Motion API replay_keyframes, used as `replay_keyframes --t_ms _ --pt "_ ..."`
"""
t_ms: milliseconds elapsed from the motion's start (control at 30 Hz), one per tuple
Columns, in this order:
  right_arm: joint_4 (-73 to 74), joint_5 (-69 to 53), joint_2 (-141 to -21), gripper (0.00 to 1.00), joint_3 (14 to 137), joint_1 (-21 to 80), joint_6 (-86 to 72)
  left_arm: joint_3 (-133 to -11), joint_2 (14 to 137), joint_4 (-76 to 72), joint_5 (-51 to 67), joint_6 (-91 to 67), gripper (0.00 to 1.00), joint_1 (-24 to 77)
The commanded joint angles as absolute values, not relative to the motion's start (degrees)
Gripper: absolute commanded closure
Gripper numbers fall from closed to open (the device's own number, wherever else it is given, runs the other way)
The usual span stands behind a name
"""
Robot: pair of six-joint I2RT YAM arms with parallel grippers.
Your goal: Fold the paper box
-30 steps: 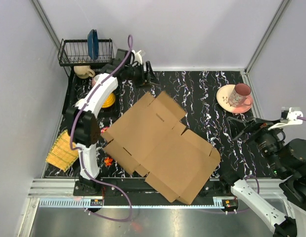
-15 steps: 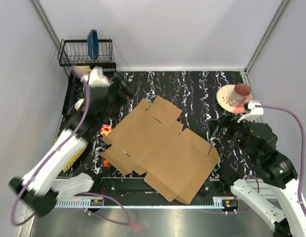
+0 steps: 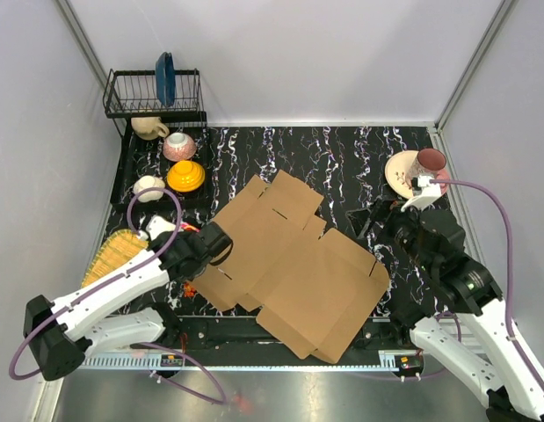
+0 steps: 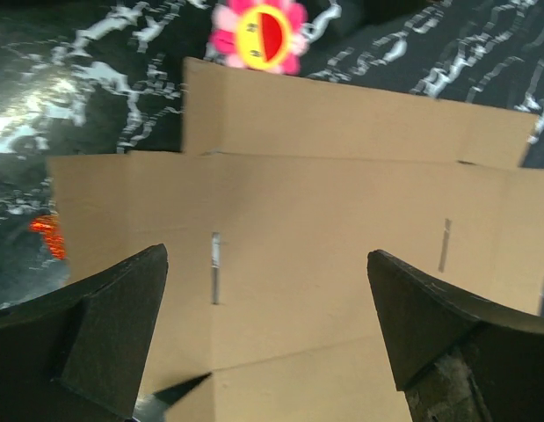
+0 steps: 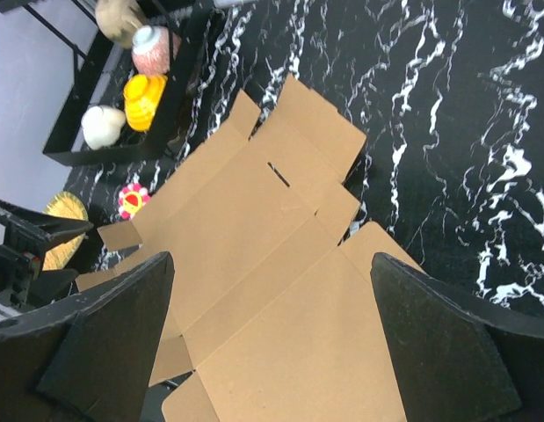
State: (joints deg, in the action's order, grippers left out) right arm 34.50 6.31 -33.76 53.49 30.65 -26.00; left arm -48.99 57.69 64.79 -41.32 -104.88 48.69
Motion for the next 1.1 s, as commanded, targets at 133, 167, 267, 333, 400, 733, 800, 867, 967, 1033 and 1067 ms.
replay_keyframes --t_ms 133,167,267,333,400,733,800,867,967,1033,1067 --pt "21.2 2.29 -45.33 0.0 48.26 30.67 -30.41 -42.37 50.38 65.05 -44.48 -107.33 0.01 41.86" --pt "17.35 1.94 -47.35 0.0 48.25 30.67 -30.58 -41.75 49.4 63.91 -44.39 -103.75 0.01 40.97" --pt "11.45 1.41 -57.19 0.0 50.44 30.67 -28.66 -39.29 44.84 56.36 -42.63 -94.88 0.01 38.15" --pt "9.85 5.09 -65.27 0.0 53.85 30.67 -23.92 -38.06 42.03 50.9 -40.61 -91.25 0.01 37.36" --pt "7.83 7.63 -73.6 0.0 56.68 30.67 -17.36 -37.44 40.7 45.56 -38.51 -84.49 0.01 37.09" --pt "-5.71 -7.98 -95.17 0.0 69.41 24.53 -3.53 -35.69 32.53 35.51 -24.0 -65.57 0.01 36.74" --pt "-2.73 -10.97 -99.83 0.0 72.49 23.91 -0.35 -34.46 30.86 36.03 -22.07 -65.22 0.01 36.65" --pt "-0.63 -14.05 -103.69 0.0 75.58 22.77 4.46 -33.58 28.22 36.12 -20.92 -64.34 0.01 36.74" --pt "2.69 -24.66 -109.04 0.0 79.09 18.13 3.88 -32.35 25.14 36.47 -19.08 -62.58 0.01 36.65" --pt "4.3 -34.5 -111.96 0.0 82.59 15.66 2.12 -31.64 23.39 36.91 -18.02 -61.88 0.01 36.74" --pt "6.13 -37.06 -114.5 0.0 83.75 14.86 1.07 -31.38 22.86 37.0 -17.76 -61.79 0.01 36.65"
